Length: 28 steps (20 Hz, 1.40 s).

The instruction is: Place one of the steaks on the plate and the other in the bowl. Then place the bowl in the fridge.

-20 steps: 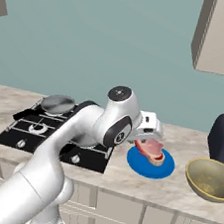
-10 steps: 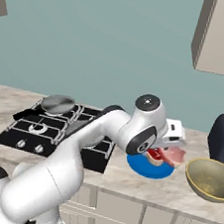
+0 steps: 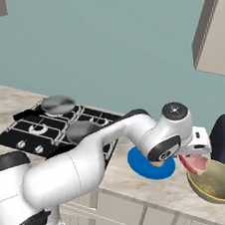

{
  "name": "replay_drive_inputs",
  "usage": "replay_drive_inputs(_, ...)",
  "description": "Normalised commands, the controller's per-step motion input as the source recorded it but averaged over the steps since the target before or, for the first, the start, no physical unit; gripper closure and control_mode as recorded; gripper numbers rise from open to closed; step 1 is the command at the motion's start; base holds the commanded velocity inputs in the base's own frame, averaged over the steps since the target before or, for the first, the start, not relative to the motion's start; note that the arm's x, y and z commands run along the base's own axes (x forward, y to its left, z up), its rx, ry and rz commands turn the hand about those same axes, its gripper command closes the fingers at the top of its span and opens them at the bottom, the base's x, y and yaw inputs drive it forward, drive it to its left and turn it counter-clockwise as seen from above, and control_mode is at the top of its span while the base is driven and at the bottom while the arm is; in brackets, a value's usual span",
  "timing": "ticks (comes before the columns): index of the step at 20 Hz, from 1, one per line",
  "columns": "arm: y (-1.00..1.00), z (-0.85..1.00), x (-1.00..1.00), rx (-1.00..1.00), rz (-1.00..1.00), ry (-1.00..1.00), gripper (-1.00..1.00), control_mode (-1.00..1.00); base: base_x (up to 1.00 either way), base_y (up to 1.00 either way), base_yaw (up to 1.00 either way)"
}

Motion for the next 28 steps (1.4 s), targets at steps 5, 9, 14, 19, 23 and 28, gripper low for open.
replay_drive_inputs(5, -0.54, -0.07, 0.07, 0.0, 0.0, 0.0, 1.0, -1.0, 0.0, 0.0, 0.0)
replay_drive_inputs(9, -0.46, -0.11, 0.25, 0.01, 0.03, 0.02, 1.0, -1.0, 0.0, 0.0, 0.0)
replay_drive_inputs(14, -0.39, -0.19, 0.31, 0.02, 0.04, 0.08, 1.0, -1.0, 0.0, 0.0, 0.0)
replay_drive_inputs(19, -0.36, -0.31, 0.4, 0.03, 0.05, 0.16, 1.0, -1.0, 0.0, 0.0, 0.0)
replay_drive_inputs(23, -0.41, -0.33, 0.38, 0.05, 0.07, 0.06, 1.0, -1.0, 0.0, 0.0, 0.0)
replay_drive_inputs(28, -0.5, -0.37, 0.3, 0.05, 0.09, 0.0, 1.0, -1.0, 0.0, 0.0, 0.0)
